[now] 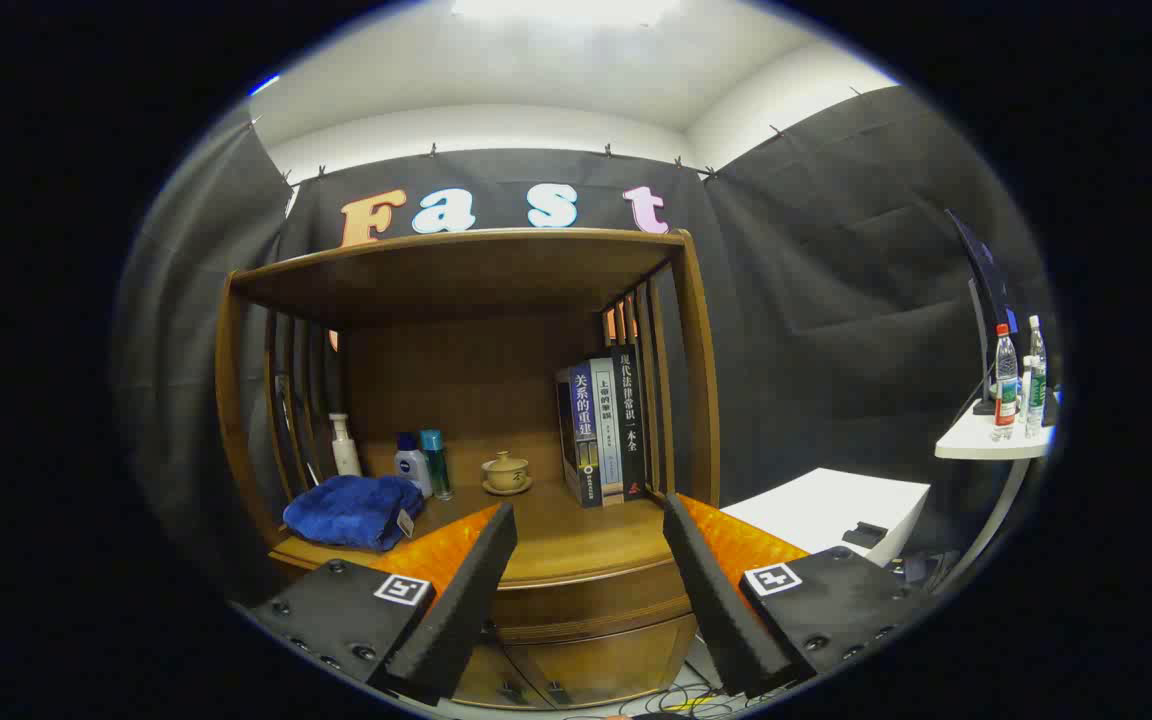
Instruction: Pull open the drawer, take out the items inside it, and place them on the countertop above the cabinet.
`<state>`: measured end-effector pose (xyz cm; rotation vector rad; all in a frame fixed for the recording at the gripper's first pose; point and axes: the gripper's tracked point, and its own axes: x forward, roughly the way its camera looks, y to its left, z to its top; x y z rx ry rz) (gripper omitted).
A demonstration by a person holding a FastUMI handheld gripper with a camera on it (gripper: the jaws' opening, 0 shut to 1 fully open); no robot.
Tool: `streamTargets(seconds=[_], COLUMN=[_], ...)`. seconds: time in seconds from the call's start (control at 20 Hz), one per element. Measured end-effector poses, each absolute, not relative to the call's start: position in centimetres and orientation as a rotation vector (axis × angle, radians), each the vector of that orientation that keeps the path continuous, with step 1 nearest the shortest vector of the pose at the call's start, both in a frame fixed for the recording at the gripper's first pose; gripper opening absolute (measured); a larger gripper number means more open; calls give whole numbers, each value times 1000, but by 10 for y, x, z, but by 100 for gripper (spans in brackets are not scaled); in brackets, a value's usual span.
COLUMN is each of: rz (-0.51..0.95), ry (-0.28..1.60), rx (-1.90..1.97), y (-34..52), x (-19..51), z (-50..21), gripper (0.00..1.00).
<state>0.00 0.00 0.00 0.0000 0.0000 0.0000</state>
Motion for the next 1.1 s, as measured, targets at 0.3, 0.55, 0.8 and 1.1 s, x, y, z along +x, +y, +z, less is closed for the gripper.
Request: streamTargets(seconds=[0.3,0.55,0.8,1.1], rz=[15,17,26,35], ry=[20,20,28,35], rx=[10,3,6,0], y=[5,8,11,16], x=[2,1,2,3], z=[-6,-5,-9,-13], gripper=[98,98,98,98])
